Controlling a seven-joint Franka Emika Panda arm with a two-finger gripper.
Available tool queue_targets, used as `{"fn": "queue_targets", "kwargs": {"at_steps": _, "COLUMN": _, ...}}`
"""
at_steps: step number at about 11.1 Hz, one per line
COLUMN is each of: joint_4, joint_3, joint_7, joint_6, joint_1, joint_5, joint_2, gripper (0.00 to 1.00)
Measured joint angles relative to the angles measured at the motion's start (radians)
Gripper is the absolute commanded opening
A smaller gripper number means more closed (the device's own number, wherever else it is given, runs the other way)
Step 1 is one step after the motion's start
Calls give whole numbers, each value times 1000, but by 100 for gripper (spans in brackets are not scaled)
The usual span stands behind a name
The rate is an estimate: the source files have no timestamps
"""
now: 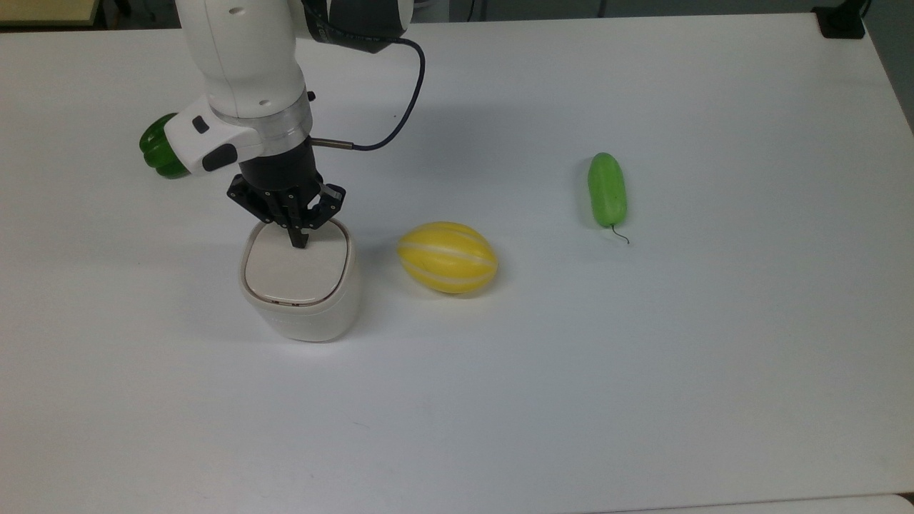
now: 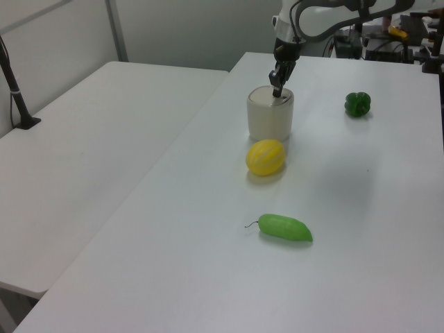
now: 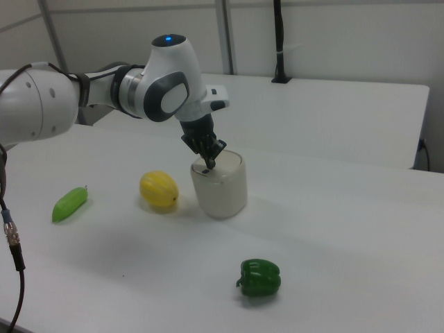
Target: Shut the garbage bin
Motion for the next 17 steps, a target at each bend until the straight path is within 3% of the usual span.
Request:
{"fn": "queue_targets", "kwargs": {"at_steps": 5, "joint_4": -3, "joint_3": 0, "joint_7": -1, "joint_6": 0, "joint_1": 0, "joint_5": 0, "joint_2": 0, "gripper": 1}}
{"fn": "queue_targets", "kwargs": {"at_steps": 7, "joint_4": 1, "joint_3": -1, "joint_7": -1, "joint_6": 0, "joint_1": 0, "joint_5": 0, "joint_2": -14, "gripper": 7}}
{"fn": "queue_targets", "kwargs": {"at_steps": 10, "joint_4": -9, "joint_3": -5, "joint_7": 6, "joint_6": -61, "joint_1": 0, "joint_5": 0, "joint_2": -119, "gripper": 16}}
{"fn": "queue_targets", "kwargs": {"at_steps": 12, "joint_4": -42, "joint_3": -5, "joint_7": 6, "joint_6": -168, "joint_1": 0, "joint_5": 0, "joint_2": -199, "gripper": 28}}
{"fn": "queue_targets", "kwargs": {"at_steps": 13, "joint_4": -66, "joint_3": -5, "joint_7": 6, "joint_6": -224, "joint_1": 0, "joint_5": 0, "joint_2": -241, "gripper": 52}}
{"fn": "queue_targets", "kwargs": {"at_steps": 14, "joint_4": -92, "joint_3": -5, "joint_7": 6, "joint_6": -279, "joint_1": 0, "joint_5": 0, "joint_2": -286, "gripper": 82}}
{"fn": "queue_targets", "kwargs": {"at_steps": 15, "joint_4": -121, "joint_3": -5, "joint_7": 6, "joint_6": -330, "joint_1": 0, "joint_5": -8, "joint_2": -335, "gripper": 100}}
{"fn": "queue_targets", "kwargs": {"at_steps": 17, "joint_4": -188, "joint_3": -4, "joint_7": 6, "joint_6": -391, "joint_1": 1, "joint_5": -48, "joint_2": -425, "gripper": 100}}
